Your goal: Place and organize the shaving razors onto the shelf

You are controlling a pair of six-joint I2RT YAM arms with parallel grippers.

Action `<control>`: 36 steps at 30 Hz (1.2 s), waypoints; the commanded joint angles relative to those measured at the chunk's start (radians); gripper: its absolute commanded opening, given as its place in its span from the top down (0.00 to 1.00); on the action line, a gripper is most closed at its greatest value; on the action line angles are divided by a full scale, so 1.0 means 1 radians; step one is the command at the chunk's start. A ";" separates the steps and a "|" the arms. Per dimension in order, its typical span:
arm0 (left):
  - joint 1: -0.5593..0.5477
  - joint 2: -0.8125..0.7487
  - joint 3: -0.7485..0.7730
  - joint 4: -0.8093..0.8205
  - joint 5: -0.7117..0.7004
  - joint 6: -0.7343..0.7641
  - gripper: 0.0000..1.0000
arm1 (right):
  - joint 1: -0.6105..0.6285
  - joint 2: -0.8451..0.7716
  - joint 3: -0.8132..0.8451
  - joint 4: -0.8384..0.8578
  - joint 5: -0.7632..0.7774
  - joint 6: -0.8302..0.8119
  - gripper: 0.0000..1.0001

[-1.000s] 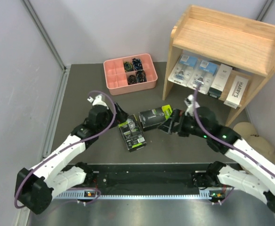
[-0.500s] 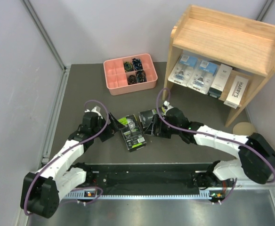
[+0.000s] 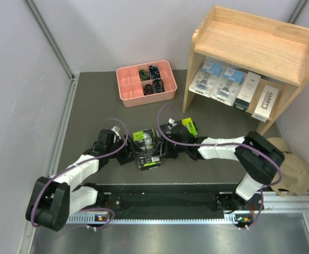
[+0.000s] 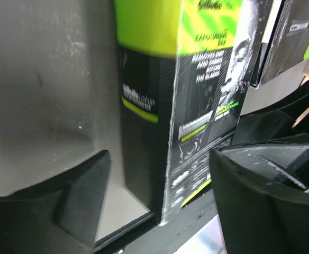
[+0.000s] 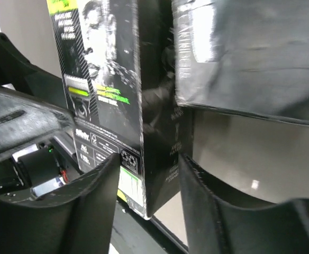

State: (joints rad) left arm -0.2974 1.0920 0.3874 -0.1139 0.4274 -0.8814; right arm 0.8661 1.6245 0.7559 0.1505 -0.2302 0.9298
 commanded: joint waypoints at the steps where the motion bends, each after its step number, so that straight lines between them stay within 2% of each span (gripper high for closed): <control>1: -0.043 0.008 -0.024 0.143 0.005 -0.022 0.30 | 0.048 0.040 0.071 0.078 -0.006 0.017 0.55; 3: -0.091 0.031 -0.030 0.167 -0.015 -0.033 0.36 | 0.059 0.046 0.075 0.081 -0.008 0.020 0.58; 8: -0.225 0.094 -0.035 0.246 -0.042 -0.076 0.66 | 0.088 0.044 0.082 0.080 -0.014 0.018 0.62; 10: -0.267 0.085 -0.027 0.243 -0.067 -0.094 0.68 | 0.096 0.038 0.083 0.077 -0.027 0.017 0.63; 15: -0.368 -0.056 0.010 0.119 -0.183 -0.113 0.68 | 0.146 -0.003 0.117 -0.005 -0.028 -0.008 0.64; 20: -0.445 -0.193 0.036 -0.012 -0.205 -0.149 0.68 | 0.208 -0.040 0.167 -0.116 -0.011 -0.022 0.64; 25: -0.558 -0.326 0.014 -0.088 -0.235 -0.234 0.72 | 0.296 -0.067 0.209 -0.196 -0.001 -0.011 0.64; 36: -0.805 -0.579 0.005 -0.345 -0.418 -0.422 0.70 | 0.468 -0.110 0.241 -0.313 0.040 0.055 0.62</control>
State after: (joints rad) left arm -1.0290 0.5846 0.3668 -0.5999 -0.0414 -1.1397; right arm 1.2461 1.5482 0.9058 -0.3538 -0.0971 0.9218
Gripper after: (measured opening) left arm 0.415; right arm 0.380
